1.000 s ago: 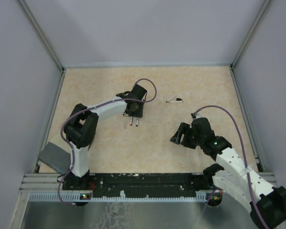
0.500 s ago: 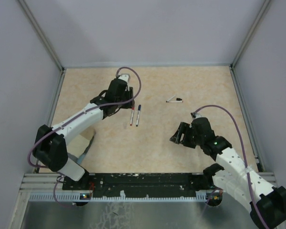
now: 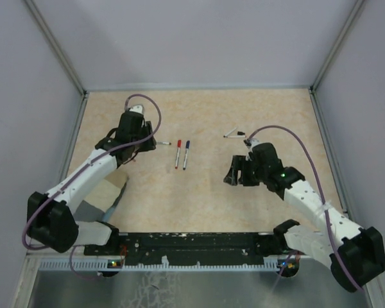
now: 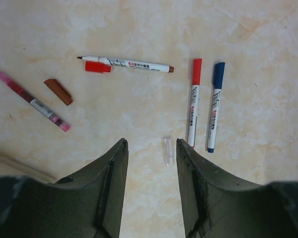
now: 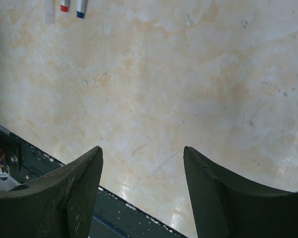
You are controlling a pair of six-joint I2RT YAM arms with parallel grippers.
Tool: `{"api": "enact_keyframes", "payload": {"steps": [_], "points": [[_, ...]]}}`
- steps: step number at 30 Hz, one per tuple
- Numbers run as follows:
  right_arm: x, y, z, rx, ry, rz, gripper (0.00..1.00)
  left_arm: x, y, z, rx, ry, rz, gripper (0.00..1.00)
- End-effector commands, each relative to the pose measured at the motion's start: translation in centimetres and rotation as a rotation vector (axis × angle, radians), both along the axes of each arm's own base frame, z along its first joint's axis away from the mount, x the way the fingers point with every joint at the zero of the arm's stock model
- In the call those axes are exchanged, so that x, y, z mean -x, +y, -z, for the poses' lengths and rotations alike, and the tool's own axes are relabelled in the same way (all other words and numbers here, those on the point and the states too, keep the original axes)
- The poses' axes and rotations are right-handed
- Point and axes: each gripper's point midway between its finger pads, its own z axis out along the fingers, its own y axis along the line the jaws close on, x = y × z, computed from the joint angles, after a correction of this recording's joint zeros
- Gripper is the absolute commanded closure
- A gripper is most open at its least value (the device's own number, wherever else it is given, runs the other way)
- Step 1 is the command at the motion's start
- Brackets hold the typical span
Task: Insert the pens into the pen caps
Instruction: Pick up the pen from the center of the board.
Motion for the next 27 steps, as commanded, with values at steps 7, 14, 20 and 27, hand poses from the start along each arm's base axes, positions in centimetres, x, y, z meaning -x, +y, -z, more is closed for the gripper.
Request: {"api": "enact_keyframes", "payload": {"steps": [7, 14, 20, 27], "points": [[-9.3, 7.1, -6.8, 0.061, -0.264, -0.219, 0.34, 4.5, 2.9, -5.0, 0.001, -0.081, 0.028, 0.48], [-14.5, 12.8, -7.8, 0.083, -0.377, -0.353, 0.34, 8.3, 4.0, -6.7, 0.02, -0.139, 0.08, 0.47], [-18.6, 17.3, -5.9, 0.123, -0.413, -0.499, 0.36, 10.5, 5.3, -6.3, 0.024, -0.17, 0.064, 0.47], [-21.7, 21.3, -3.1, 0.176, -0.426, -0.659, 0.38, 10.8, 6.2, -6.8, 0.023, -0.205, 0.017, 0.46]]}}
